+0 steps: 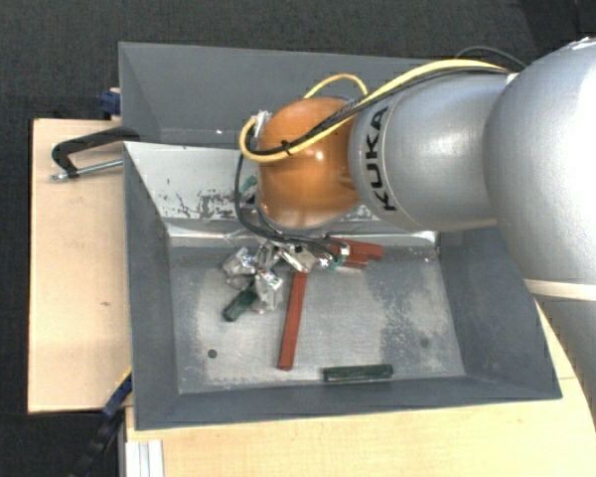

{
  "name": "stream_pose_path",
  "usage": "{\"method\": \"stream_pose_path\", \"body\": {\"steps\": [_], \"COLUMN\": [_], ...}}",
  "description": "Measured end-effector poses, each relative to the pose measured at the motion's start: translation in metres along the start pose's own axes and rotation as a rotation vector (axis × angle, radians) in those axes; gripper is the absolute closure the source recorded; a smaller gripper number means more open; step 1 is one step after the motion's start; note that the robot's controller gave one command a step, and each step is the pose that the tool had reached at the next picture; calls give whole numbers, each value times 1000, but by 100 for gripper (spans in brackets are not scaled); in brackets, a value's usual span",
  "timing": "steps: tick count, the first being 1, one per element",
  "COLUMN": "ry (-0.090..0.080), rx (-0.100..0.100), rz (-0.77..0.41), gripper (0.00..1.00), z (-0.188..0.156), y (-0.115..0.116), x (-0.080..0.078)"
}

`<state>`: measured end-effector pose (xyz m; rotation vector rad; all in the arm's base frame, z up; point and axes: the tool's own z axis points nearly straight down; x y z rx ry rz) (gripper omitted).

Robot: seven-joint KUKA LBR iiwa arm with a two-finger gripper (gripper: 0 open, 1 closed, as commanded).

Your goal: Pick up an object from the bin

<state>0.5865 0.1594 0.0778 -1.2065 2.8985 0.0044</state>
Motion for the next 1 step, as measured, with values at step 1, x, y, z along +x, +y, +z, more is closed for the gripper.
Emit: {"method": "stream_pose_path", "body": {"steps": [1], "ry": [1], "rx": [0], "rz": [0], "gripper": [100], "z": [-12], "y": [0], "x": [0]}}
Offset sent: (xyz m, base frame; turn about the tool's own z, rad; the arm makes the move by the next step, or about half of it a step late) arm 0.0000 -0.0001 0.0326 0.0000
